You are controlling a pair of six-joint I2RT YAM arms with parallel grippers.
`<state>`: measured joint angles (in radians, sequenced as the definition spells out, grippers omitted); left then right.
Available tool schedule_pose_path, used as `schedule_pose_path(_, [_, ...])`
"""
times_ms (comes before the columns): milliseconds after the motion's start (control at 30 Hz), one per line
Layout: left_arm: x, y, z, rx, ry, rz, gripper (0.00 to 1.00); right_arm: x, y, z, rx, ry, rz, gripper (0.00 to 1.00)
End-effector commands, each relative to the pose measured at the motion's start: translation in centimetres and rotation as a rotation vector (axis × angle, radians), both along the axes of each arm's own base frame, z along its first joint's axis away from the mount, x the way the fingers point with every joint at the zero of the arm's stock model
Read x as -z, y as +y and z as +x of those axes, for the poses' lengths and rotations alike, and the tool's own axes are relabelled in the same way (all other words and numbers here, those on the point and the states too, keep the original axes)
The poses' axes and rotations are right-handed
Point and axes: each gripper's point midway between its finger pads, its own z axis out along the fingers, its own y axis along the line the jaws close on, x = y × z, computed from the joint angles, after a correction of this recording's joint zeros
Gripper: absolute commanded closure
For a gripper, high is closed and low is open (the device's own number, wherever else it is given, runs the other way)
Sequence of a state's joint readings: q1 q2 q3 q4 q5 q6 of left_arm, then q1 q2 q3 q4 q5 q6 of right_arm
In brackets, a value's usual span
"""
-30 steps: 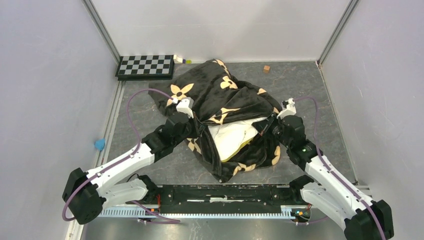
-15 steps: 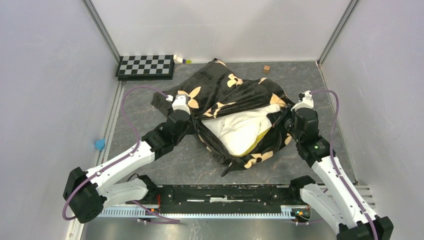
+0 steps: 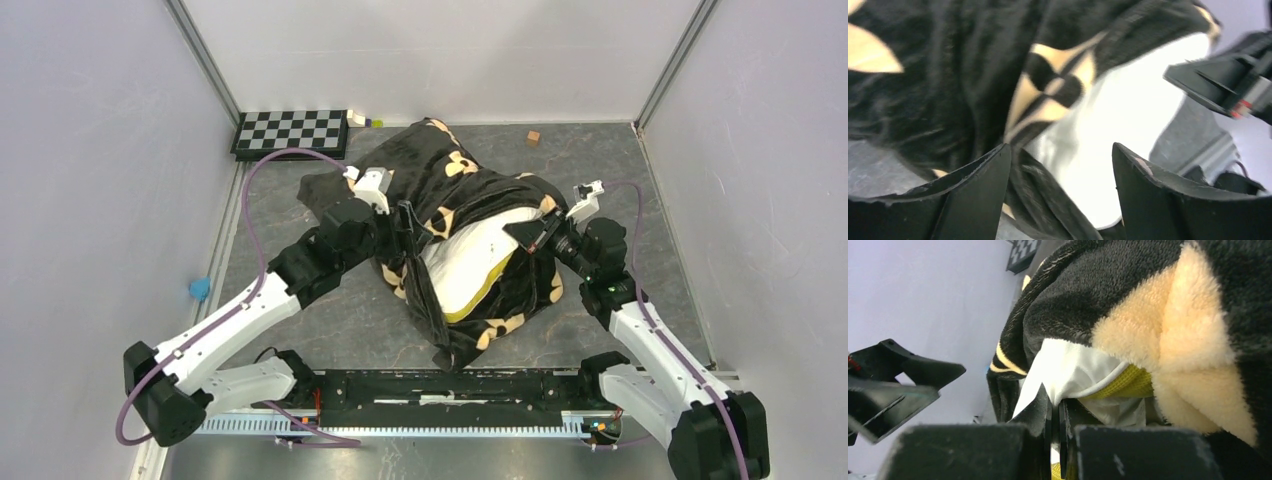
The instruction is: Remove the pillowcase from the pillow
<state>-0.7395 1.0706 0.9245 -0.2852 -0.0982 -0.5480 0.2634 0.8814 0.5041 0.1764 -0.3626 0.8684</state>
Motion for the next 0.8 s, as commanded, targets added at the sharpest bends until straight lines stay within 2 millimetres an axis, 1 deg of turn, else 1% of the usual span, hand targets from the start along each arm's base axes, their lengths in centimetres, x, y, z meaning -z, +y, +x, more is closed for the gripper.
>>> schedule_pose_path(0, [-4.7,-1.8,-4.4,0.165,-0.064,0.0,0.19,-7.0,1.4,0.4,-0.052,-0.21,0.202,1.0])
schedule_pose_path(67, [-5.9,-2.1,-6.0,0.17,-0.103,0.042,0.18,-6.9,1.9,0.4,-0.073,-0.197,0.22,1.0])
schedule_pose_path(133, [-6.7,-3.4,-7.7,0.23,-0.12,0.04,0.19,-6.9,2.3,0.4,-0.085,-0.191,0.228,1.0])
schedule_pose_path(200, [-6.3,-4.9,-8.6,0.27,-0.119,0.052,0.2,-7.1,2.6,0.3,-0.09,-0.188,0.238,1.0])
schedule_pose_path(233, [-5.8,-5.4,-8.7,0.273,-0.125,0.082,0.2,-7.3,2.8,0.2,-0.096,-0.19,0.243,1.0])
schedule_pose_path(300, [-4.3,-6.2,-8.4,0.244,-0.134,0.202,0.19,-7.8,3.1,0.1,-0.104,-0.196,0.25,1.0])
schedule_pose_path(333, [-4.2,-6.5,-8.2,0.23,-0.151,0.253,0.18,-7.9,3.3,-0.1,-0.107,-0.194,0.25,1.0])
schedule_pose_path(367, [-3.7,-6.8,-7.8,0.213,-0.165,0.312,0.16,-8.0,3.4,-0.1,-0.106,-0.194,0.249,1.0])
schedule_pose_path(400, [-3.7,-7.2,-7.5,0.208,-0.179,0.343,0.14,-8.1,3.5,-0.2,-0.108,-0.193,0.247,1.0])
schedule_pose_path(433, [-3.3,-7.7,-7.1,0.207,-0.184,0.372,0.11,-8.1,3.6,-0.3,-0.11,-0.195,0.244,1.0])
schedule_pose_path(467, [-3.2,-8.1,-6.9,0.212,-0.19,0.392,0.02,-8.1,3.7,-0.4,-0.113,-0.194,0.241,1.0])
schedule_pose_path(500, [-3.0,-8.6,-6.6,0.217,-0.196,0.412,0.0,-8.1,3.8,-0.5,-0.114,-0.193,0.239,1.0])
schedule_pose_path(567, [-2.4,-9.5,-6.1,0.236,-0.205,0.459,0.0,-8.1,3.9,-0.7,-0.116,-0.188,0.239,1.0])
schedule_pose_path(633, [-1.1,-10.1,-5.7,0.242,-0.197,0.517,0.0,-8.1,4.0,-0.8,-0.119,-0.187,0.24,1.0])
schedule_pose_path(767, [1.2,-10.0,-4.1,0.18,-0.192,0.62,0.0,-8.8,4.3,-1.4,-0.144,-0.206,0.251,1.0])
